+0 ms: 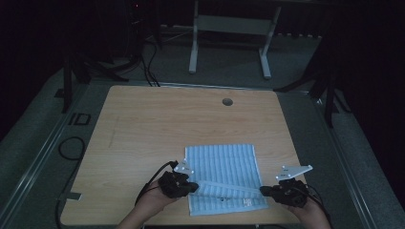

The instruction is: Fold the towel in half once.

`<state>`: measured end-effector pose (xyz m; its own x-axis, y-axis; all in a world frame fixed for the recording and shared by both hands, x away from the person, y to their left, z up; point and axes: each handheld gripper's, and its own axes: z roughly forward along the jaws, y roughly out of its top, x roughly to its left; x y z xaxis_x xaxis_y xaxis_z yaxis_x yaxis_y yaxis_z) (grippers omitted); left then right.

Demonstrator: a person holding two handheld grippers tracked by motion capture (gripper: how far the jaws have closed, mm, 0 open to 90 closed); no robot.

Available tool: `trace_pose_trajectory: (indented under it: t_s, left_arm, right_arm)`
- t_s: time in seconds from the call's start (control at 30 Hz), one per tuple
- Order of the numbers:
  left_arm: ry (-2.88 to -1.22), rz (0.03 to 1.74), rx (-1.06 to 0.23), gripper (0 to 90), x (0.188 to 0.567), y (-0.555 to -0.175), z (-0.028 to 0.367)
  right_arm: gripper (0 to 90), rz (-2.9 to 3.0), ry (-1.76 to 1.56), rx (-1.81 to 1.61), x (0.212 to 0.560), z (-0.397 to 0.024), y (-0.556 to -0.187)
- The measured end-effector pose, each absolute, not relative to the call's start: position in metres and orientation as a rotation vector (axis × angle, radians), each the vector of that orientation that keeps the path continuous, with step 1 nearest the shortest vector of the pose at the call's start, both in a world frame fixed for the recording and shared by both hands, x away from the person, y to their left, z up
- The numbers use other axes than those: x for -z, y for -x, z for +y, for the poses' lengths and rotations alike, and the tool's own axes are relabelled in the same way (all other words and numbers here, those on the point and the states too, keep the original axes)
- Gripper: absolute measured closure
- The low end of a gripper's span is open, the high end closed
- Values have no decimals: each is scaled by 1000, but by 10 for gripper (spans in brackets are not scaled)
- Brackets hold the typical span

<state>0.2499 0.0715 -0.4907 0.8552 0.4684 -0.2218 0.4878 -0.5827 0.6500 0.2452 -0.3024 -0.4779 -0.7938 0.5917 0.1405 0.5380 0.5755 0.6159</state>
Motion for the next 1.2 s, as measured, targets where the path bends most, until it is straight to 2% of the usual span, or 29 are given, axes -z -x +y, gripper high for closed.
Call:
trace_pose_trajectory:
  t_s: [0.07,0.1,0.13,0.17,0.2,0.27,0.37,0.63,1.03,1.2]
  left_arm:
    - [-2342,578,158,849,490,-240,69]
    - [-2382,513,226,783,492,-235,67]
    - [-2405,472,288,688,495,-230,66]
    - [-2419,469,308,598,498,-226,65]
    - [-2430,487,289,554,500,-225,66]
    - [-2426,553,253,494,504,-228,70]
    - [-2400,655,195,487,505,-237,78]
    - [-2448,760,22,470,505,-262,81]
    - [-2435,926,-123,470,504,-311,92]
    - [-2409,961,-167,428,500,-334,92]
  right_arm:
    - [800,2756,-959,-1051,475,-309,-238]
    - [731,2762,-967,-1047,477,-312,-235]
    - [704,2769,-992,-1025,480,-316,-233]
    - [684,2773,-1016,-997,483,-320,-232]
    - [653,2765,-1037,-974,487,-323,-231]
    - [651,2748,-1089,-956,493,-328,-232]
    - [641,2716,-1119,-935,497,-329,-236]
    - [614,2702,-1076,-913,496,-316,-261]
    - [556,2671,-1043,-827,492,-297,-328]
    - [515,2648,-1080,-829,486,-293,-362]
